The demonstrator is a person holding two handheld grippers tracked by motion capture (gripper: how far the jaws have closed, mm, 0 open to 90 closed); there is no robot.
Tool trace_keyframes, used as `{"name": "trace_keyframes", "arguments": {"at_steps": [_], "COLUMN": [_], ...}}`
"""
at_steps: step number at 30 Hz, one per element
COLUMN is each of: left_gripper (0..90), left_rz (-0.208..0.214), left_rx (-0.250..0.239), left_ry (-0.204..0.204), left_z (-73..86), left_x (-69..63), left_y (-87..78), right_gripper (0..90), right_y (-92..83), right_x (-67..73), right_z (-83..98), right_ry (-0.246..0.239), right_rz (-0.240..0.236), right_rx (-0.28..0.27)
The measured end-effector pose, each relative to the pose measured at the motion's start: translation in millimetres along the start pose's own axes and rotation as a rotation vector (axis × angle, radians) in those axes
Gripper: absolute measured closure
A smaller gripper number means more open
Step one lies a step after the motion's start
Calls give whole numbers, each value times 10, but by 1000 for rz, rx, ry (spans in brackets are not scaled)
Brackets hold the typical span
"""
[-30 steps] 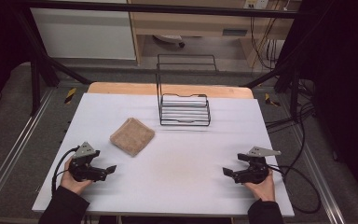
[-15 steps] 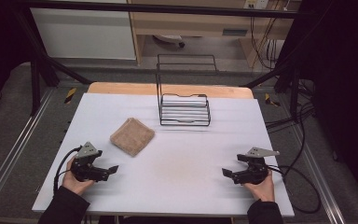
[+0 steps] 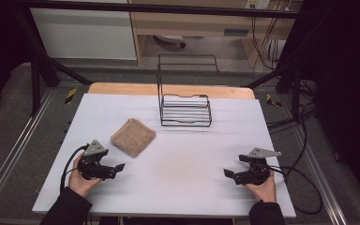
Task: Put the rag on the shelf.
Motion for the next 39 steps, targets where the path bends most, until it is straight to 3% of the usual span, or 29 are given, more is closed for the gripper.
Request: {"name": "trace_keyframes", "arguments": {"at_steps": [10,15,27,39], "left_gripper": [181,299,552,718], "left_rz": [-38,-47,-98,-69], "left_rx": [16,37,73,73], "left_ry": [10,17,39,27], "left_z": [-234,-314,-316,-356], "left_x": [-92,-140,-118,-161], "left_y": [92,234,484,585], "right_gripper": [5,5,6,6], "right_y": [-2,4,18,21], "right_x": [0,-6,-4,-2], "right_z": [2,0,-3,-6], "right_ry": [0,-2,4,5], "right_rz": [2,2,2,1], "right_rx": [2,5,11,10]}}
Point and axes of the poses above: each handheld gripper's, and its own axes: y roughly forward along the jaws, z roughly out of its underside, x roughly to its left, the point moved 7 cm from there along y, roughly forward along the jaws, and after that the axes turned 3 degrees about x, right-handed, at the moved point
